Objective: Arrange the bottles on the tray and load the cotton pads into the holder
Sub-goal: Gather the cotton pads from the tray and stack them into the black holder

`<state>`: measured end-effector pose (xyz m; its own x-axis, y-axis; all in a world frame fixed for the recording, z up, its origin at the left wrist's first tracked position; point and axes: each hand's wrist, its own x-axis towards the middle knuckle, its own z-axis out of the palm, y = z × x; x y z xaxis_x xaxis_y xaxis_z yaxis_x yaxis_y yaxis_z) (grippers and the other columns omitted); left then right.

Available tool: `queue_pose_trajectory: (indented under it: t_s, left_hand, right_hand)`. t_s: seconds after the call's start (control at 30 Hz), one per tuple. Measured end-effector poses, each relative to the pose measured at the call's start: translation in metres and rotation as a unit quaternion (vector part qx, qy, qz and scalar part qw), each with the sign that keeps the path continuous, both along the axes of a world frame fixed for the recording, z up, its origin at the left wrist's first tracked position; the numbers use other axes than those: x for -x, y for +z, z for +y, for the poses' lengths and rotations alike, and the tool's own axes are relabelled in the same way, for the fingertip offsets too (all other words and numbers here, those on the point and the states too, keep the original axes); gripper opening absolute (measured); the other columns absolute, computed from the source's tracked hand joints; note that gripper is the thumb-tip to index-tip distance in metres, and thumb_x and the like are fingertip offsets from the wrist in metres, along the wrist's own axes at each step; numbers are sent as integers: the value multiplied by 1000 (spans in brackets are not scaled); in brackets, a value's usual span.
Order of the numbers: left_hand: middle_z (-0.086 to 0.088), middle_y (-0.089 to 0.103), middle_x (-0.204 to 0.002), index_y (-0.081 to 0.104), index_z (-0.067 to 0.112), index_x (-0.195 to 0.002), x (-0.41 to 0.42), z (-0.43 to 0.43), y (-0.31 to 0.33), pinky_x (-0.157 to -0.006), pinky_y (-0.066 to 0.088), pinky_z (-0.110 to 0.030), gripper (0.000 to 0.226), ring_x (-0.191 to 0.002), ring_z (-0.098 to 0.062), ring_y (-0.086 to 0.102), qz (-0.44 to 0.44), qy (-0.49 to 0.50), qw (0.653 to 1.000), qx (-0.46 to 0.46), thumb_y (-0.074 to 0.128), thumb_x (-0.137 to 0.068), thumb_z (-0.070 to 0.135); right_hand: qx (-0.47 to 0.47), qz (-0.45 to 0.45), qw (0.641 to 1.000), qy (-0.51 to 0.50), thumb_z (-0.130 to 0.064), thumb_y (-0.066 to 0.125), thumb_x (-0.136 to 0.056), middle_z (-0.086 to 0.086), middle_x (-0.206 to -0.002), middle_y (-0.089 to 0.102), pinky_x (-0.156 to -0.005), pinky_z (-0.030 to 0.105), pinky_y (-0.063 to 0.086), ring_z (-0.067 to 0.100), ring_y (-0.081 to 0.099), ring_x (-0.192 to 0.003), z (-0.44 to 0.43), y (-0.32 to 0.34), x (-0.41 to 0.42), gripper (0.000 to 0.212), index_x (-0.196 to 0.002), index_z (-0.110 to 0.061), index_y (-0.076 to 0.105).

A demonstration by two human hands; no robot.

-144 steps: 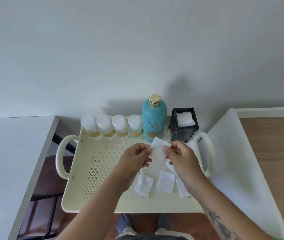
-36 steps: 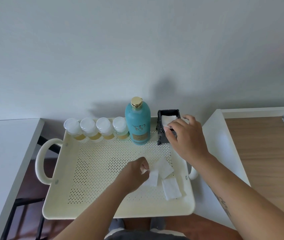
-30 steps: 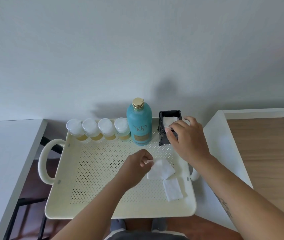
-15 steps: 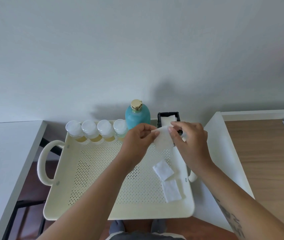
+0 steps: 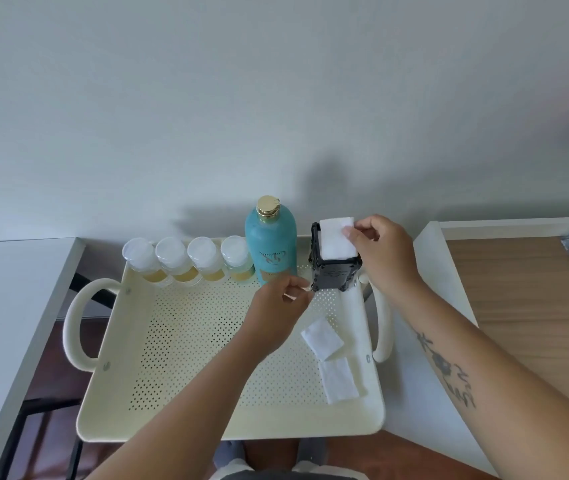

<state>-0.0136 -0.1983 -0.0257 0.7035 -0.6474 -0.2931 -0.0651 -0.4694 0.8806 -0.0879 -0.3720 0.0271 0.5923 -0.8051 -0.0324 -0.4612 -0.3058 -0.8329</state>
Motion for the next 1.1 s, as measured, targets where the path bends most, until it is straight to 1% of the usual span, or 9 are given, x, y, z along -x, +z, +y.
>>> queue_pose_trajectory:
  t_s: [0.13, 0.2, 0.3, 0.43, 0.6, 0.83, 0.93, 1.03, 1.1]
  left_hand:
    - [10, 67, -100, 64, 22, -108, 1, 4, -26, -68, 44, -13, 18, -80, 0, 58, -49, -67, 993, -86, 63, -90, 27]
    - [7, 67, -109, 63, 20, -111, 2, 4, -37, -75, 46, -18, 21, -84, -4, 58, -86, -110, 983, -117, 62, -91, 24]
    - [5, 62, -123, 60, 21, -122, 7, 5, -51, -91, 50, -33, 30, -107, -15, 52, -193, -188, 952, -146, 59, -92, 23]
    - [16, 49, -138, 49, 31, -137, 16, 2, -63, -99, 42, -35, 43, -114, -19, 39, -290, -275, 906, -136, 53, -95, 23]
    - [17, 48, -139, 50, 30, -135, 18, -4, -69, -95, 39, -31, 43, -112, -21, 41, -378, -324, 858, -128, 49, -95, 13]
    - [6, 53, -120, 54, 26, -127, 13, -11, -67, -95, 39, -34, 38, -110, -21, 42, -367, -321, 861, -144, 50, -91, 14]
    - [3, 54, -113, 58, 23, -116, 8, -11, -66, -92, 41, -33, 30, -106, -20, 43, -353, -309, 870, -152, 53, -88, 15]
    - [4, 55, -107, 58, 20, -105, 4, -7, -63, -85, 43, -30, 18, -102, -19, 45, -320, -282, 893, -146, 57, -87, 21]
    - [4, 60, -104, 59, 20, -102, 1, -5, -58, -81, 47, -31, 14, -98, -18, 52, -262, -247, 923, -135, 60, -88, 25]
  right_hand:
    - [9, 30, 999, 10, -33, 67, -84, -10, -75, 61, -86, 50, 48, 20, 60, -79, -6, -6, -9, 16, -88, -18, 64]
    - [32, 28, 999, 7, -32, 65, -87, -4, -85, 62, -87, 50, 47, 23, 59, -86, -5, -10, -10, 19, -93, -15, 61]
    - [132, -9, 991, 1, -28, 57, -93, 4, -105, 58, -86, 44, 47, 24, 54, -97, 1, -17, 0, 19, -101, -11, 58]
    - [279, 17, 954, 110, -17, 53, -93, 4, -107, 64, -86, 44, 45, 30, 55, -101, 10, -27, 20, 18, -106, -11, 65]
    - [348, 39, 925, 146, -14, 59, -90, 2, -112, 69, -86, 44, 47, 32, 57, -108, 18, -34, 23, 19, -105, -10, 70]
    - [360, 76, 917, 151, -23, 55, -92, -2, -112, 69, -91, 40, 43, 29, 53, -115, 19, -36, 24, 21, -106, -15, 68]
    - [352, 93, 919, 151, -26, 53, -93, -3, -113, 69, -93, 41, 42, 28, 52, -116, 18, -36, 24, 23, -108, -16, 68]
    - [333, 117, 922, 155, -33, 50, -94, -4, -116, 69, -95, 41, 41, 27, 50, -119, 17, -36, 24, 29, -111, -16, 68]
    - [325, 123, 925, 155, -35, 48, -95, -5, -117, 69, -95, 41, 40, 27, 49, -120, 17, -37, 24, 32, -112, -17, 68]
